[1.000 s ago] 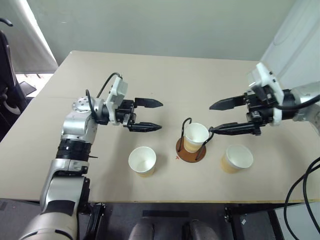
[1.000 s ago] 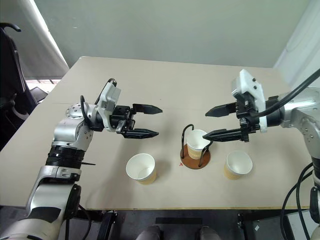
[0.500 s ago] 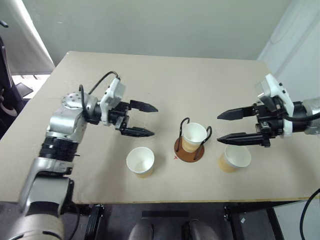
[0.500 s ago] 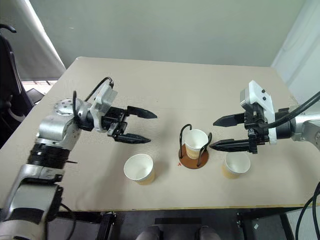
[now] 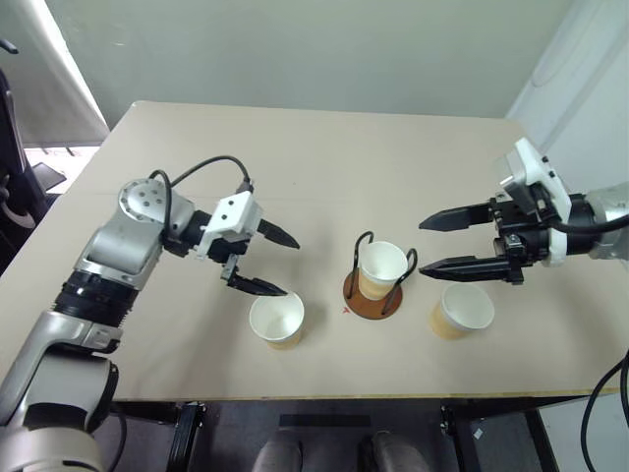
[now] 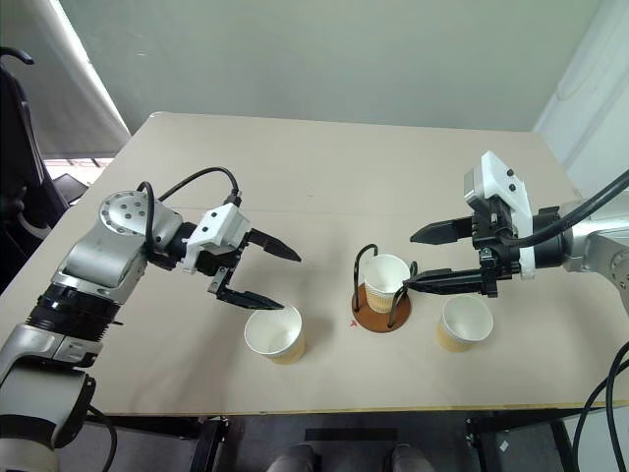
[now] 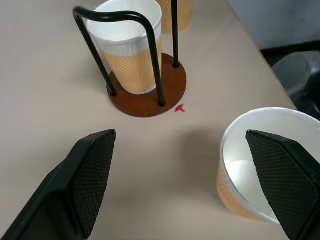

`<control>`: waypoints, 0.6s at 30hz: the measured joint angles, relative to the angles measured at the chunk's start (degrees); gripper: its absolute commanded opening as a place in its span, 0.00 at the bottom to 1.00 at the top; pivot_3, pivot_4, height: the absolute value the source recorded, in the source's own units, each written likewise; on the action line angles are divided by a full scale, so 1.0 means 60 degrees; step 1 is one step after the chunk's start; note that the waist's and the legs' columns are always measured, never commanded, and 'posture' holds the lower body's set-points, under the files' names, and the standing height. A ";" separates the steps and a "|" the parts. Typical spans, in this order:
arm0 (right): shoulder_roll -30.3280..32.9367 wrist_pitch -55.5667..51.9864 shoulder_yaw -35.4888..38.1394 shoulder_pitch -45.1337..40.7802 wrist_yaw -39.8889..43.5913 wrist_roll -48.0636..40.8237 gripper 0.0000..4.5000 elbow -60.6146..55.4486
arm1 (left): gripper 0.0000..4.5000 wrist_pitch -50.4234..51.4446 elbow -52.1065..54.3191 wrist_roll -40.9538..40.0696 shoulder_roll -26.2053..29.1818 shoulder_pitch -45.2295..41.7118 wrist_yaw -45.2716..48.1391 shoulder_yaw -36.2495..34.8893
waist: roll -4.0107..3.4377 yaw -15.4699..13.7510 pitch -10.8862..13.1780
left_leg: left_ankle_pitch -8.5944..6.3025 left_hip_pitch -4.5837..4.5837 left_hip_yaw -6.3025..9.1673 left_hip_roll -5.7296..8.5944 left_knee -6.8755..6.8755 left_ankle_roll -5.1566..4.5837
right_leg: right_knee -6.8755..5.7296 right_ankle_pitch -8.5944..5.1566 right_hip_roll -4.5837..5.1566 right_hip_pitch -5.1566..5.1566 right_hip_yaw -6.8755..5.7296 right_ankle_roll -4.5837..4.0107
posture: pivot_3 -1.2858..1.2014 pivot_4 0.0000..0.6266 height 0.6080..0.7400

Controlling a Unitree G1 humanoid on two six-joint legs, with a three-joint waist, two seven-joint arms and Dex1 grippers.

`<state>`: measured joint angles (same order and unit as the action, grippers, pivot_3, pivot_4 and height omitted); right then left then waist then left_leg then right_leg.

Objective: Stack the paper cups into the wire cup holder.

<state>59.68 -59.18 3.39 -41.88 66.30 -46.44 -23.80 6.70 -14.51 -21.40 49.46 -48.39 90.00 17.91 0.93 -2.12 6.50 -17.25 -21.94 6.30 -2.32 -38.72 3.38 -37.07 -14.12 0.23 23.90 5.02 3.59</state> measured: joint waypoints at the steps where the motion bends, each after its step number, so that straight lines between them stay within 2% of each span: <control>1: 0.0000 -0.0035 0.0000 0.0000 0.0010 -0.0141 0.83 -0.0027 | 1.00 -0.0002 0.0081 0.0095 -0.0077 0.0044 -0.0001 -0.0002 | 0.0000 0.0007 0.0000 | 0.0000 0.0000 0.0000 0.0001 0.0000 0.0000 | 0.0000 0.0000 0.0001 0.0000 0.0001 0.0000 | 0.52 0.24 1.00; 14: -0.0037 -0.0139 0.0025 -0.0344 -0.0142 -0.0758 0.83 -0.0096 | 1.00 -0.0476 0.0399 0.0201 0.0002 0.0216 0.0045 0.0150 | 0.0000 0.0025 0.0000 | 0.0000 0.0001 0.0008 0.0004 0.0002 0.0000 | 0.0000 0.0000 0.0003 0.0000 0.0002 0.0000 | 0.52 0.24 1.00; 17: -0.0128 -0.0079 -0.0014 -0.0444 -0.0171 -0.0747 0.83 0.0004 | 0.88 -0.0819 0.0472 0.0195 0.0044 0.0331 0.0047 0.0260 | 0.0000 0.0028 0.0000 | 0.0000 0.0000 0.0008 0.0006 0.0002 -0.0001 | 0.0000 0.0000 0.0005 0.0000 0.0001 0.0000 | 0.52 0.24 1.00; 18: -0.0134 -0.0058 -0.0023 -0.0477 -0.0172 -0.0745 0.83 0.0020 | 0.81 -0.0991 0.0518 0.0200 0.0092 0.0402 0.0048 0.0359 | 0.0000 0.0030 0.0000 | 0.0000 0.0000 0.0009 0.0007 0.0003 -0.0001 | 0.0000 0.0000 0.0005 0.0000 0.0003 0.0000 | 0.52 0.24 1.00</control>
<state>58.87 -59.53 3.25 -44.74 65.26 -50.91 -23.68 0.75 -11.40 -20.20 50.01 -45.98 90.29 20.07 0.93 -1.94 6.50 -17.25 -21.94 6.36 -2.28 -38.70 3.38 -37.07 -14.12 0.26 23.90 5.04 3.60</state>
